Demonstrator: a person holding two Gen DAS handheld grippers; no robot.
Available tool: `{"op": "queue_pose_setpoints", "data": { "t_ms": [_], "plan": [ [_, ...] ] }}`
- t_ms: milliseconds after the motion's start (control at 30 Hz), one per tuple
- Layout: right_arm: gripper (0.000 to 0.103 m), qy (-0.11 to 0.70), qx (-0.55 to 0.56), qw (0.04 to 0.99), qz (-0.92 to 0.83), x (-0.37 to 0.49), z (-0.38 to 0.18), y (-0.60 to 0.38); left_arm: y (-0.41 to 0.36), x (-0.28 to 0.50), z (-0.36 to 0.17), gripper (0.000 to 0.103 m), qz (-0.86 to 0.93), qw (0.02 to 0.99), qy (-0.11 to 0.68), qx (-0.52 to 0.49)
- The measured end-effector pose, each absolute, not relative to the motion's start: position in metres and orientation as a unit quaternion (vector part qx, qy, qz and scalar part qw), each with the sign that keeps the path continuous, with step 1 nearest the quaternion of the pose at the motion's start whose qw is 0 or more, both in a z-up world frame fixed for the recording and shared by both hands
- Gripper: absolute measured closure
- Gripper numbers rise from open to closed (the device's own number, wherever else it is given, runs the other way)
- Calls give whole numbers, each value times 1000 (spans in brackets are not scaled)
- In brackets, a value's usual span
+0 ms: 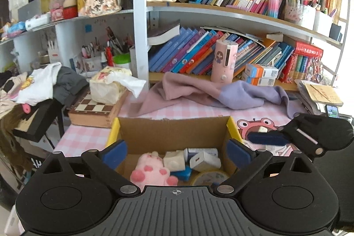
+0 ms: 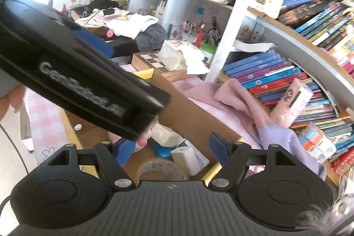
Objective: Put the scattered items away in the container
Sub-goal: 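Raise both open tools out of the box and back away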
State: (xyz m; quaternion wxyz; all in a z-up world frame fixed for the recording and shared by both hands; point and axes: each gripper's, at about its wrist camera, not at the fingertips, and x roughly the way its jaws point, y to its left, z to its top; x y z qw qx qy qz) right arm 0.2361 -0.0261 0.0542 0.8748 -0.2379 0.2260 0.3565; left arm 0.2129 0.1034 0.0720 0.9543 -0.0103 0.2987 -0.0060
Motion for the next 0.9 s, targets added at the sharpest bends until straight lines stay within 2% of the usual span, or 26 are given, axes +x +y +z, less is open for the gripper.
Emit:
{"op": "queue_pose_setpoints", "data": {
  "t_ms": [500, 900],
  "plan": [
    [29, 209, -188, 911, 301, 170, 61, -65, 106, 134, 69, 4, 11, 957, 289, -24],
    [23, 221, -161, 925, 263, 120, 42, -87, 98, 85, 37, 4, 13, 948, 319, -16]
  ]
}}
